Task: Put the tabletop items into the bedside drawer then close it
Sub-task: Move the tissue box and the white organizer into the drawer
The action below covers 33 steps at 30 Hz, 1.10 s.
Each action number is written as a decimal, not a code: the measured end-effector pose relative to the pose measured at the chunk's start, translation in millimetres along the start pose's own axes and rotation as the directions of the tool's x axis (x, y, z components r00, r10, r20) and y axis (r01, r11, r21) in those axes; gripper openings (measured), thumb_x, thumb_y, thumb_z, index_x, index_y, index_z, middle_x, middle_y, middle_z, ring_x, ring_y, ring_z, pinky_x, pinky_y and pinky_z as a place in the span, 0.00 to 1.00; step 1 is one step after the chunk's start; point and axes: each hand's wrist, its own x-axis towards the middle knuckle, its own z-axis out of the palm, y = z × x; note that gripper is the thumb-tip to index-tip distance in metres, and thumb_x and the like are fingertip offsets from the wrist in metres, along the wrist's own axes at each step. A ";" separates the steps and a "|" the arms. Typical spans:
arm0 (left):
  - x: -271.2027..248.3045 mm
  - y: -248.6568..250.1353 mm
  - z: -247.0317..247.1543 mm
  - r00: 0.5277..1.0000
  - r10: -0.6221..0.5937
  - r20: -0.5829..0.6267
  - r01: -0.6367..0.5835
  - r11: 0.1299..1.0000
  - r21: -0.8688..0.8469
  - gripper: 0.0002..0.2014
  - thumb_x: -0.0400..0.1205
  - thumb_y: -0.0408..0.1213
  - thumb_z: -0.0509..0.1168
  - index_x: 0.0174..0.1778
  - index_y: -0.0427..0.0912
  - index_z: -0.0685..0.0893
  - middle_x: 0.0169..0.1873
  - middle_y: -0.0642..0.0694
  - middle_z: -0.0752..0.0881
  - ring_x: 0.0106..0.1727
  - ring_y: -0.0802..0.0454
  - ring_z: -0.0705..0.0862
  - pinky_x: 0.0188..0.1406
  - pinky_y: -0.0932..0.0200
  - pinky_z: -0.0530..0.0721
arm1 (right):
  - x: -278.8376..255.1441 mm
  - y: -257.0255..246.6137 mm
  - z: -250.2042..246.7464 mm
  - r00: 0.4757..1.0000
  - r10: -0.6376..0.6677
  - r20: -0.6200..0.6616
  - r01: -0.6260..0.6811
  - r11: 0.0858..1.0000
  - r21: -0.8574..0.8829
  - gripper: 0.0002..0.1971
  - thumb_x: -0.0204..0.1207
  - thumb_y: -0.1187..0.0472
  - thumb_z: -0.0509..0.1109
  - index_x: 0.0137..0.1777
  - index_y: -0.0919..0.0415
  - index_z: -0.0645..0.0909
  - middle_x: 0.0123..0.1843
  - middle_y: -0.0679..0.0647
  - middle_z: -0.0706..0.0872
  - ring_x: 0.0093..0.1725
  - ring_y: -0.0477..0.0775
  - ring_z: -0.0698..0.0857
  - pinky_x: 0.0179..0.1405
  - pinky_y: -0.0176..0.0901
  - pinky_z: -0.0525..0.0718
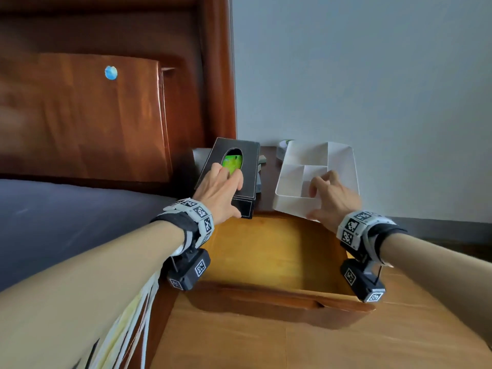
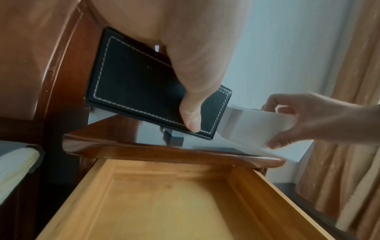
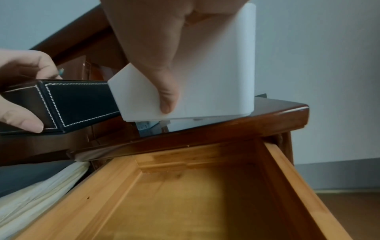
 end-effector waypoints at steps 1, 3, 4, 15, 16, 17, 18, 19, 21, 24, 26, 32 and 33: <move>-1.4 1.1 -3.2 1.000 0.011 0.005 -0.011 1.000 0.019 0.31 0.62 0.51 0.83 0.50 0.48 0.71 0.50 0.49 0.75 0.59 0.47 0.69 0.51 0.58 0.71 | -3.5 -1.3 -3.1 1.000 0.014 0.019 -0.014 1.000 0.000 0.25 0.62 0.52 0.83 0.49 0.48 0.69 0.62 0.51 0.69 0.41 0.57 0.80 0.35 0.48 0.81; -2.4 5.4 -11.8 0.999 0.030 0.019 -0.031 0.999 0.033 0.30 0.63 0.51 0.83 0.50 0.48 0.72 0.50 0.49 0.76 0.60 0.47 0.69 0.52 0.59 0.69 | -11.2 -3.6 -11.5 0.997 0.027 0.068 -0.028 1.000 0.002 0.24 0.62 0.52 0.82 0.49 0.48 0.69 0.63 0.52 0.69 0.41 0.57 0.80 0.36 0.48 0.82; -2.4 9.4 -18.2 0.999 0.034 0.034 -0.035 0.999 0.027 0.29 0.63 0.51 0.83 0.49 0.48 0.72 0.49 0.49 0.76 0.60 0.47 0.69 0.52 0.59 0.69 | -15.9 -4.8 -17.8 0.996 0.034 0.087 -0.035 0.999 0.009 0.25 0.62 0.52 0.82 0.48 0.48 0.68 0.63 0.52 0.69 0.42 0.57 0.81 0.37 0.50 0.84; -50.6 47.4 -103.6 0.963 -0.009 0.270 0.026 0.998 -0.062 0.29 0.63 0.57 0.81 0.45 0.48 0.72 0.45 0.50 0.77 0.53 0.48 0.70 0.51 0.57 0.75 | -113.6 -29.6 -99.4 0.902 0.052 0.428 -0.109 0.988 0.110 0.23 0.67 0.50 0.79 0.49 0.45 0.65 0.67 0.48 0.64 0.46 0.56 0.81 0.40 0.53 0.88; -57.1 47.3 -108.5 0.955 -0.015 0.297 0.039 0.997 -0.073 0.29 0.63 0.57 0.81 0.45 0.48 0.71 0.44 0.50 0.76 0.53 0.48 0.70 0.51 0.57 0.74 | -122.7 -31.0 -103.4 0.884 0.051 0.465 -0.108 0.989 0.097 0.23 0.67 0.50 0.79 0.51 0.45 0.65 0.67 0.48 0.64 0.46 0.56 0.82 0.40 0.53 0.88; -63.8 46.8 -112.9 0.945 -0.022 0.327 0.051 0.995 -0.081 0.29 0.63 0.57 0.81 0.45 0.49 0.70 0.45 0.50 0.76 0.53 0.48 0.70 0.50 0.57 0.74 | -130.9 -32.8 -107.4 0.865 0.053 0.499 -0.106 0.991 0.078 0.22 0.67 0.49 0.78 0.52 0.45 0.66 0.67 0.48 0.64 0.46 0.57 0.83 0.40 0.55 0.88; -68.8 45.9 -115.7 0.935 -0.026 0.354 0.061 0.994 -0.090 0.29 0.63 0.57 0.81 0.45 0.49 0.69 0.45 0.51 0.76 0.53 0.49 0.70 0.50 0.57 0.73 | -137.3 -34.3 -109.9 0.848 0.056 0.527 -0.103 0.993 0.061 0.22 0.68 0.48 0.78 0.52 0.44 0.67 0.67 0.48 0.64 0.45 0.58 0.83 0.39 0.55 0.87; -73.5 44.5 -118.0 0.923 -0.030 0.384 0.076 0.992 -0.104 0.30 0.63 0.57 0.81 0.45 0.50 0.69 0.45 0.51 0.76 0.53 0.49 0.69 0.49 0.58 0.72 | -142.8 -36.2 -113.0 0.831 0.059 0.553 -0.105 0.993 0.051 0.21 0.67 0.47 0.77 0.52 0.44 0.67 0.66 0.47 0.64 0.44 0.59 0.83 0.39 0.55 0.87; -79.1 39.8 -117.6 0.899 -0.024 0.437 0.096 0.985 -0.143 0.30 0.63 0.57 0.81 0.46 0.50 0.69 0.45 0.52 0.77 0.53 0.50 0.69 0.47 0.59 0.71 | -149.0 -38.2 -113.9 0.809 0.064 0.585 -0.117 0.992 0.053 0.22 0.67 0.47 0.77 0.52 0.44 0.68 0.65 0.47 0.65 0.43 0.58 0.82 0.38 0.53 0.85; -83.5 28.3 -111.1 0.869 -0.014 0.495 0.119 0.976 -0.181 0.29 0.64 0.57 0.80 0.47 0.49 0.70 0.45 0.53 0.77 0.52 0.51 0.68 0.44 0.59 0.70 | -147.3 -42.7 -107.2 0.786 0.060 0.615 -0.127 0.990 0.066 0.22 0.68 0.47 0.77 0.53 0.46 0.67 0.64 0.47 0.66 0.45 0.57 0.82 0.39 0.52 0.84; -84.1 19.8 -101.3 0.845 -0.007 0.534 0.144 0.966 -0.215 0.28 0.65 0.54 0.81 0.47 0.49 0.70 0.46 0.53 0.77 0.53 0.51 0.69 0.43 0.59 0.71 | -141.0 -45.0 -100.5 0.771 0.060 0.634 -0.151 0.984 0.090 0.21 0.70 0.48 0.76 0.53 0.47 0.66 0.63 0.47 0.68 0.44 0.56 0.81 0.40 0.50 0.83; -69.2 5.9 -59.2 0.798 0.026 0.602 0.168 0.950 -0.264 0.22 0.71 0.42 0.78 0.48 0.50 0.69 0.49 0.52 0.77 0.58 0.49 0.69 0.47 0.59 0.71 | -109.7 -42.2 -74.1 0.773 0.032 0.633 -0.130 0.985 0.109 0.18 0.75 0.56 0.74 0.56 0.53 0.68 0.64 0.49 0.70 0.41 0.55 0.77 0.40 0.43 0.77; -65.5 6.1 -51.1 0.790 0.029 0.612 0.174 0.947 -0.270 0.21 0.72 0.41 0.77 0.48 0.50 0.69 0.49 0.51 0.77 0.58 0.49 0.69 0.49 0.58 0.72 | -104.8 -41.3 -69.1 0.773 0.033 0.634 -0.137 0.984 0.116 0.18 0.75 0.57 0.74 0.56 0.53 0.68 0.64 0.49 0.70 0.41 0.55 0.77 0.39 0.43 0.77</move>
